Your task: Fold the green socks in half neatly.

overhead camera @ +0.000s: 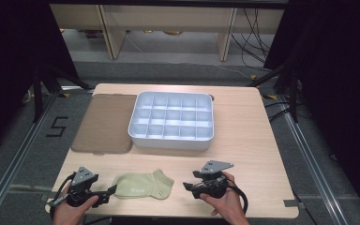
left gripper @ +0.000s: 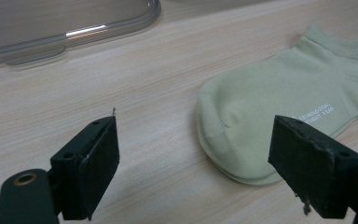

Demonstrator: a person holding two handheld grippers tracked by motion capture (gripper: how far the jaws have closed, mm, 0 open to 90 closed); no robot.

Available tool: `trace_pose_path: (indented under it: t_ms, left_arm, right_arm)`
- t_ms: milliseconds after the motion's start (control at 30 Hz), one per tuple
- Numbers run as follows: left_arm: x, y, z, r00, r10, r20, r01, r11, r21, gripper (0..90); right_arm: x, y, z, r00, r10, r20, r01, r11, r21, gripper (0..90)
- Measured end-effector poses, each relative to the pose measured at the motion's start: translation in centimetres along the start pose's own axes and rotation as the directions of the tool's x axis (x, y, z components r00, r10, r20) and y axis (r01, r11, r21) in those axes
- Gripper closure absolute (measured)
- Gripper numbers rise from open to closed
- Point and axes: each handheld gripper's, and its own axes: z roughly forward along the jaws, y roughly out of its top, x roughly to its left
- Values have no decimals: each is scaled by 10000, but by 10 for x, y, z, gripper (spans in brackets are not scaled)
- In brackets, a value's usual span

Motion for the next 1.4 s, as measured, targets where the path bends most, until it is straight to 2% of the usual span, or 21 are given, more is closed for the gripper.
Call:
trace_pose_path:
  t_ms: [33,133,400,433,533,567,600,633,667,733,767,800,833,933,1000,1100,1167,1200,1233,1333,1400]
  left_arm:
    - [1,0,0,9999,-59,90,59,10000,-31,154]
    - [1,-1,2,9998,-208,78,209,9997,-97,154]
    - [1,-1,1,9999,100,-12,-100,9999,-4,157]
    - [1,-2,3,9999,-5,117,7,9998,-186,157]
    - [3,-1,1,9999,55,124,-56,10000,37,158]
    - [3,-1,2,9999,-48,142,48,10000,-35,158]
    - [2,-1,3,9999,-138,75,139,9998,-127,157]
    - [2,-1,2,9999,-100,48,101,9999,-96,157]
    - [3,-1,2,10000,-60,56,61,9999,-90,158]
    - [3,-1,2,10000,-58,47,59,9999,-110,158]
    - [4,-1,0,9999,116,36,-116,9999,91,158]
    - [3,-1,1,9998,-175,66,176,9998,-116,158]
    - [4,-1,1,9998,-133,131,135,9998,-111,158]
    - [4,-1,2,9998,-121,131,123,9999,-118,158]
    - [5,-1,1,9998,-102,144,103,9999,-45,157]
    - [5,-1,1,9999,21,145,-21,10000,43,158]
    - [5,-1,2,9998,-95,180,97,9999,-72,158]
    - [5,-1,2,9998,-95,180,97,9999,-72,158]
    - [4,-1,2,9999,-61,133,64,9997,-254,158]
    - [4,-1,2,9998,-57,179,61,9997,-224,159]
    - [4,-1,2,9998,-54,179,58,9997,-232,159]
  right_arm:
    - [3,4,8,9995,-315,-13,315,9995,-53,448]
    - [8,11,17,9988,-478,-131,480,9987,147,462]
    - [16,22,45,9943,-1052,-191,1062,9922,655,496]
    - [18,24,48,9946,-1027,-120,1033,9921,716,498]
    - [19,28,56,9930,-1179,-25,1177,9896,829,510]
    - [18,29,61,9924,-1230,-1,1227,9901,684,518]
    - [18,30,62,9924,-1229,-91,1232,9883,894,527]
    - [19,30,66,9925,-1223,-17,1221,9894,790,531]
    - [18,31,67,9913,-1313,-32,1310,9862,1008,539]
    - [20,31,70,9919,-1272,-58,1272,9869,991,543]
    - [21,33,73,9892,-1464,-88,1464,9830,1108,556]
    - [22,32,75,9895,-1446,-4,1439,9840,1051,559]
    - [23,32,75,9899,-1411,-108,1414,9825,1210,564]
    - [23,32,77,9896,-1437,33,1421,9814,1288,583]
    - [22,31,81,9863,-1648,34,1630,9786,1253,596]
    - [22,31,82,9881,-1528,-174,1537,9788,1357,610]
    - [21,30,85,9891,-1434,-337,1466,9806,1300,621]
    - [22,30,84,9940,-1072,-194,1089,9831,1469,639]
    - [20,29,86,9924,-1208,-245,1229,9847,1235,659]
    - [20,28,86,9919,-1154,-530,1209,9859,1155,722]
    - [21,27,85,9932,-942,-680,1018,9876,1193,781]
